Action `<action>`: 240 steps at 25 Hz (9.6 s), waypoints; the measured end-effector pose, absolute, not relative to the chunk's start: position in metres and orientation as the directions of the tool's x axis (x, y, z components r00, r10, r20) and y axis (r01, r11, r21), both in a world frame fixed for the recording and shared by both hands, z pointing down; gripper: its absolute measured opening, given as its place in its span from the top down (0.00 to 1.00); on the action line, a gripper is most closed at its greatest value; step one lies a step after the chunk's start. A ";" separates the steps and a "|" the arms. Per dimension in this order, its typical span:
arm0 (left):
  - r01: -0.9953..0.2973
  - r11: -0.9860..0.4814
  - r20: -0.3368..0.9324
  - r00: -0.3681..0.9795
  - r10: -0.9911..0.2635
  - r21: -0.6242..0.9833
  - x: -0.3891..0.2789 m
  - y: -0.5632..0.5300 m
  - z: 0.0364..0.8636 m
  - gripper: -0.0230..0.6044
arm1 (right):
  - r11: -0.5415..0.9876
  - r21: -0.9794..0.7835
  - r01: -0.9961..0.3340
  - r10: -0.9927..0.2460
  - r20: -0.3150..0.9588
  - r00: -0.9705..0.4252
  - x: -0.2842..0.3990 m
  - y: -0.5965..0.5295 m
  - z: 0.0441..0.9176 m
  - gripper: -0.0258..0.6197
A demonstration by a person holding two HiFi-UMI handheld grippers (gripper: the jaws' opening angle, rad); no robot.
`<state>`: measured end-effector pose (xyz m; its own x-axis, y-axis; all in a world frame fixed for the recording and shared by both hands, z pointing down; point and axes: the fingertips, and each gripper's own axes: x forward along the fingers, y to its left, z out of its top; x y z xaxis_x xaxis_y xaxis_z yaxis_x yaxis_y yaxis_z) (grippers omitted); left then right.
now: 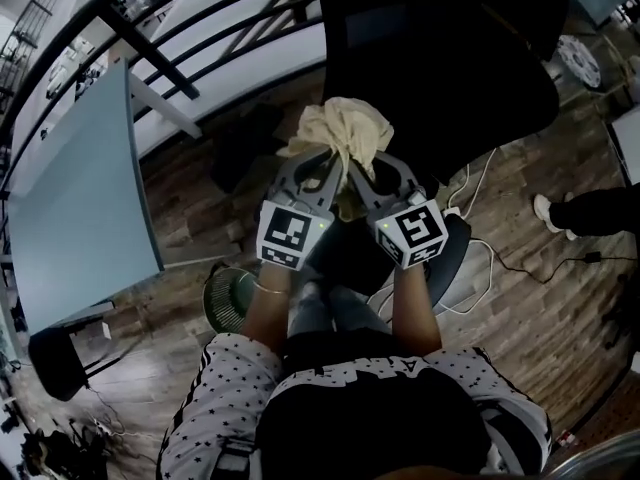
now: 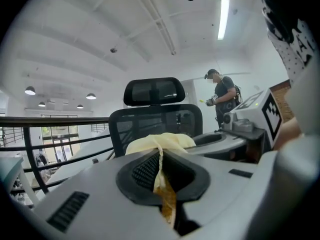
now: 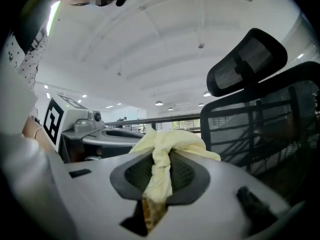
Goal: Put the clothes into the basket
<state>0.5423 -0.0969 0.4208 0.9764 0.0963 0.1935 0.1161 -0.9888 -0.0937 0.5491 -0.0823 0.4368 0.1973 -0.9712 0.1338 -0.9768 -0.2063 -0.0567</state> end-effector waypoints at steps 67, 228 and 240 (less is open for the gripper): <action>-0.426 -0.889 -0.061 0.905 -0.422 -0.166 0.211 -0.178 0.241 0.92 | 0.275 0.105 -0.956 -0.949 -0.128 -0.288 0.231 -0.171 0.255 0.85; -0.830 -0.530 0.387 0.553 -0.738 0.175 -0.081 -0.236 0.598 0.92 | 0.749 -0.280 -0.600 -0.517 0.320 -0.794 -0.063 -0.239 0.610 0.85; -0.818 -0.545 0.429 0.566 -0.704 0.183 -0.079 -0.231 0.611 0.92 | 0.730 -0.291 -0.618 -0.510 0.369 -0.777 -0.060 -0.233 0.626 0.85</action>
<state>-0.0788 -0.2311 0.6106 0.5658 -0.7041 0.4291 -0.8178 -0.5454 0.1834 -0.0603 -0.2334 0.6257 -0.7769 -0.5104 0.3686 -0.6179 0.7305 -0.2909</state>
